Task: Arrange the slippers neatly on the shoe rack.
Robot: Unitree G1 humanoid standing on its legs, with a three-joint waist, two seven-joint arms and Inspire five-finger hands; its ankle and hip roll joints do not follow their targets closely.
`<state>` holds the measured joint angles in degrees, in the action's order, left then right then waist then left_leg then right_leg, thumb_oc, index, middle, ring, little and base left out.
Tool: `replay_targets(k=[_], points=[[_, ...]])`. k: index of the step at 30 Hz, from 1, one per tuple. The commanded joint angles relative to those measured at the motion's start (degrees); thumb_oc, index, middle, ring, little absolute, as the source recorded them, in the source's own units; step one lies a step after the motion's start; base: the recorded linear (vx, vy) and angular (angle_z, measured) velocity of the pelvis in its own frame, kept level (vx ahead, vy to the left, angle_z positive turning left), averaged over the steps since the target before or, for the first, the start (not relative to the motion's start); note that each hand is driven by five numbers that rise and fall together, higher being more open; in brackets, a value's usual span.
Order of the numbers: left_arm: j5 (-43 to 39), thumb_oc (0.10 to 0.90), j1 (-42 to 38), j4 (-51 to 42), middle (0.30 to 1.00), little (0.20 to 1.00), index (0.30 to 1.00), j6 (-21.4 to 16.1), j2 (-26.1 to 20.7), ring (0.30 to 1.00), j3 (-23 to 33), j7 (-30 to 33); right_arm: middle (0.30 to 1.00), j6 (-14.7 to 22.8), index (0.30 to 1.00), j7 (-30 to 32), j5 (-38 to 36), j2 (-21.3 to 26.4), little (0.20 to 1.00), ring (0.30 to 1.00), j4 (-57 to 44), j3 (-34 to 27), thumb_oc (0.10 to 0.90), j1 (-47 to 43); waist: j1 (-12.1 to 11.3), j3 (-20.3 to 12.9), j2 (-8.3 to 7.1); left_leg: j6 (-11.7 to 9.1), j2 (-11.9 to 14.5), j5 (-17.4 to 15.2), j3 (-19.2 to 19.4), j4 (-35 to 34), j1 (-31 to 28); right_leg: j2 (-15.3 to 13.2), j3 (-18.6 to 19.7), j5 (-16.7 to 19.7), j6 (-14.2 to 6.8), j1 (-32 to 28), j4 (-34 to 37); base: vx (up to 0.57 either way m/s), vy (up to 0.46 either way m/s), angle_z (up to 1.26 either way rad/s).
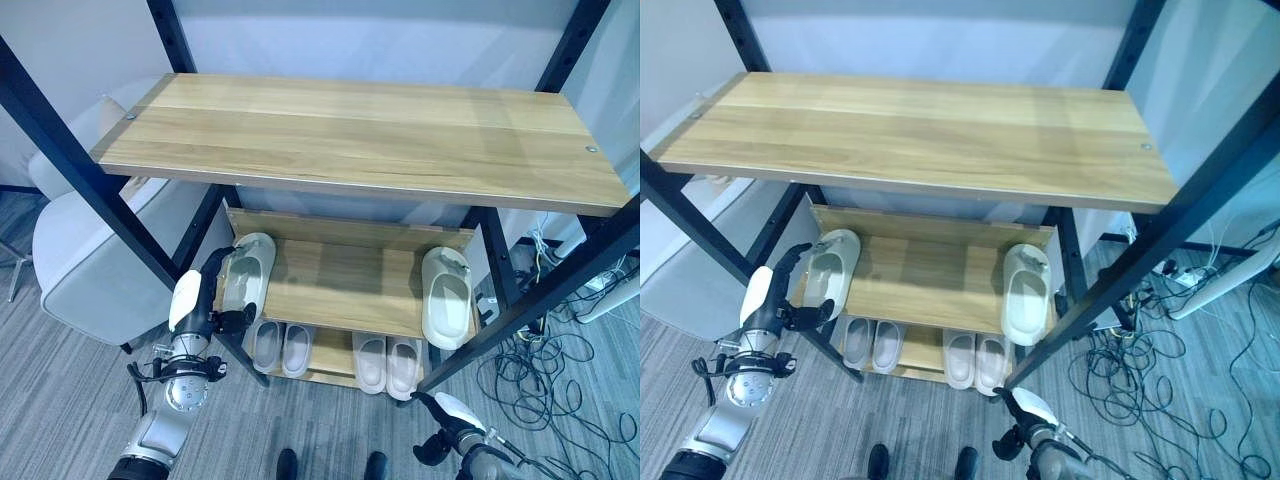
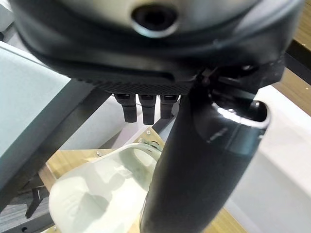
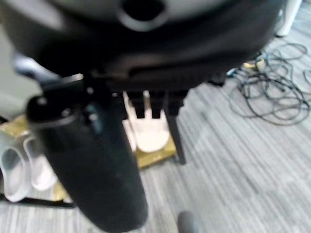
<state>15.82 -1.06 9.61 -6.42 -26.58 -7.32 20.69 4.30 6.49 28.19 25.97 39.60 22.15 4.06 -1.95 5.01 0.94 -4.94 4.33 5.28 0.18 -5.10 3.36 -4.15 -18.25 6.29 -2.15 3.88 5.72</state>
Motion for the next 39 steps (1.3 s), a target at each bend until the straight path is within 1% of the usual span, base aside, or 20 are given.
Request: replay_targets(k=[1,8,12,17,23,28,32,39], points=[[1.28,0.800,-17.10,4.65,0.900,0.900,0.900,-1.76,-5.84,0.900,1.17,4.94,0.900,1.81,0.900,1.57,0.36,2.10,0.900,0.900,-4.61,1.37,0.800,-1.89,1.68,-1.69,-1.47,-2.21,0.29,-3.02,1.60,0.10,3.57,-3.49,1.50,-6.73,-5.63,-1.07,-0.72,-0.02,0.008,-0.07],[0.39,0.800,-19.87,5.74,0.900,0.900,0.900,-1.71,-5.62,0.900,0.18,5.48,0.900,1.43,0.900,1.80,0.13,2.04,0.900,0.900,-4.63,1.53,0.800,-2.37,2.34,-1.60,-1.28,-2.04,0.15,-2.43,1.93,0.10,5.42,-3.72,2.16,-6.04,-5.53,1.25,-0.72,-0.01,0.003,-0.04],[-0.41,0.800,-20.05,5.34,0.900,0.900,0.900,-2.02,-5.19,0.900,0.06,5.36,0.900,1.22,0.900,1.88,0.04,2.13,0.900,0.900,-4.51,1.53,0.800,-2.81,2.44,-1.60,-1.11,-1.95,0.06,-2.16,2.16,0.10,6.34,-3.83,2.67,-5.64,-5.43,2.41,-0.72,-0.01,0.000,-0.01],[-1.97,0.800,-18.90,4.24,0.900,0.900,0.900,-2.71,-4.17,0.900,0.06,4.54,0.900,0.82,0.900,1.77,0.02,2.19,0.900,0.900,-4.62,1.53,0.800,-3.17,2.36,-1.28,-0.96,-1.94,-0.03,-1.78,2.49,0.10,7.03,-3.85,2.96,-5.42,-5.15,3.25,-0.72,0.00,0.000,0.00],[-4.07,0.800,-16.77,1.85,0.900,0.900,0.900,-3.57,-2.55,0.900,0.20,3.40,0.900,0.51,0.900,2.03,0.13,2.01,0.900,0.900,-4.55,1.45,0.800,-3.73,2.13,-0.76,-0.35,-2.06,0.14,-1.38,2.70,0.10,7.45,-3.79,3.05,-5.41,-4.89,3.69,-0.72,0.00,-0.005,-0.03],[-3.39,0.800,-15.04,0.68,0.900,0.900,0.900,-3.69,-1.95,0.900,0.06,2.86,0.900,0.60,0.900,2.36,0.21,1.95,0.900,0.900,-4.56,1.03,0.800,-3.70,2.07,-0.56,-0.06,-2.11,0.37,-1.30,2.95,0.10,7.03,-3.54,3.26,-5.67,-4.78,3.36,-0.72,0.00,-0.004,-0.01],[-1.52,0.800,-15.82,1.66,0.900,0.900,0.900,-3.19,-2.60,0.900,-0.12,3.63,0.900,0.92,0.900,2.76,0.43,2.06,0.900,0.900,-4.75,1.06,0.800,-3.62,2.26,-0.62,0.01,-2.14,0.57,-1.47,3.13,0.10,6.67,-3.40,3.25,-5.83,-4.81,3.10,-0.72,0.00,0.000,0.00],[4.20,0.800,-18.79,4.46,0.900,0.900,0.900,-1.47,-6.93,0.900,-0.02,5.45,0.900,1.61,0.900,2.99,0.44,2.66,0.900,0.900,-4.75,0.98,0.800,-3.37,2.52,-0.76,-0.33,-2.05,0.79,-1.81,3.25,0.10,6.46,-3.25,3.40,-5.75,-5.04,3.13,-0.72,0.00,0.000,0.00]])
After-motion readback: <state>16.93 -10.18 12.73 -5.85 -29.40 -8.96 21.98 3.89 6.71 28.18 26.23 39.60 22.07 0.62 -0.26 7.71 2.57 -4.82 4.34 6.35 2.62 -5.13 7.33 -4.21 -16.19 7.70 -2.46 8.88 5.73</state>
